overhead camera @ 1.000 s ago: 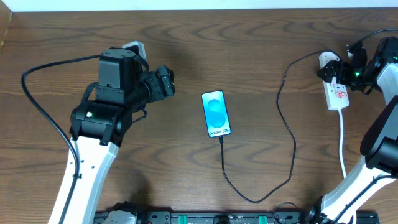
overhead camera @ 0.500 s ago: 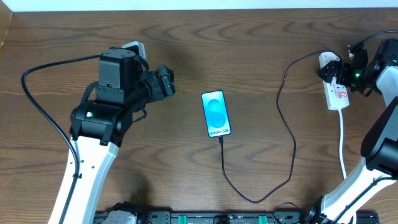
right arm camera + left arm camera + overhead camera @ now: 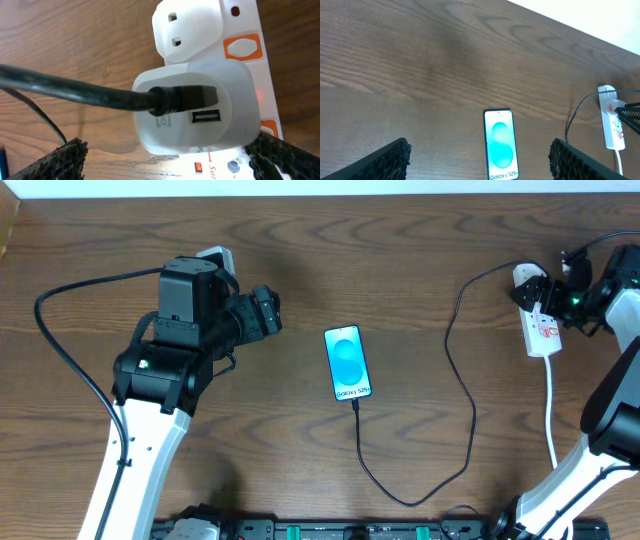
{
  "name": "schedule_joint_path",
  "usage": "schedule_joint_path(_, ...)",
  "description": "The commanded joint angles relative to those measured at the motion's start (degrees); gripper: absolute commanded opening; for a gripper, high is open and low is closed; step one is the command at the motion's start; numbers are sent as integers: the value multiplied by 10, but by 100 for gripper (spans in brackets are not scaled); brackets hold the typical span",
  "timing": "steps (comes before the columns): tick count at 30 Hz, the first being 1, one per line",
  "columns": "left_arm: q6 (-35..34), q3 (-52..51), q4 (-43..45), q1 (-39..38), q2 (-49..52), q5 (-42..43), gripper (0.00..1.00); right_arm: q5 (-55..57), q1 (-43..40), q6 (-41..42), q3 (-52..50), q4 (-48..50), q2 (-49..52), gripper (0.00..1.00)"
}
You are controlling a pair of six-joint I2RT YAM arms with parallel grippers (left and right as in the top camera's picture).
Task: Plug charger to phone and switch on socket
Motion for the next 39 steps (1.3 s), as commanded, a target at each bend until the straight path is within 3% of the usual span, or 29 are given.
schedule_joint_path(1,10,3,-1,2,-2,-7,89,-81,28,16,-28,-11,35,99)
schedule_joint_path(13,10,3,-1,2,-2,-7,89,-48,33,19,-28,-15,33,99)
schedule_joint_path(20,10,3,-1,3,-2,-7,89,1,11,52,-25,-15,-22,99)
schedule_joint_path(27,10,3,-1,2,-2,-7,89,4,-17,51,-24,-18,-147,99)
schedule_joint_path(32,10,3,-1,2,-2,-7,89,43,-31,52,-24,-59,-298,99)
schedule_joint_path(39,10,3,-1,2,-2,-7,89,44,-31,52,-24,-69,-402,99)
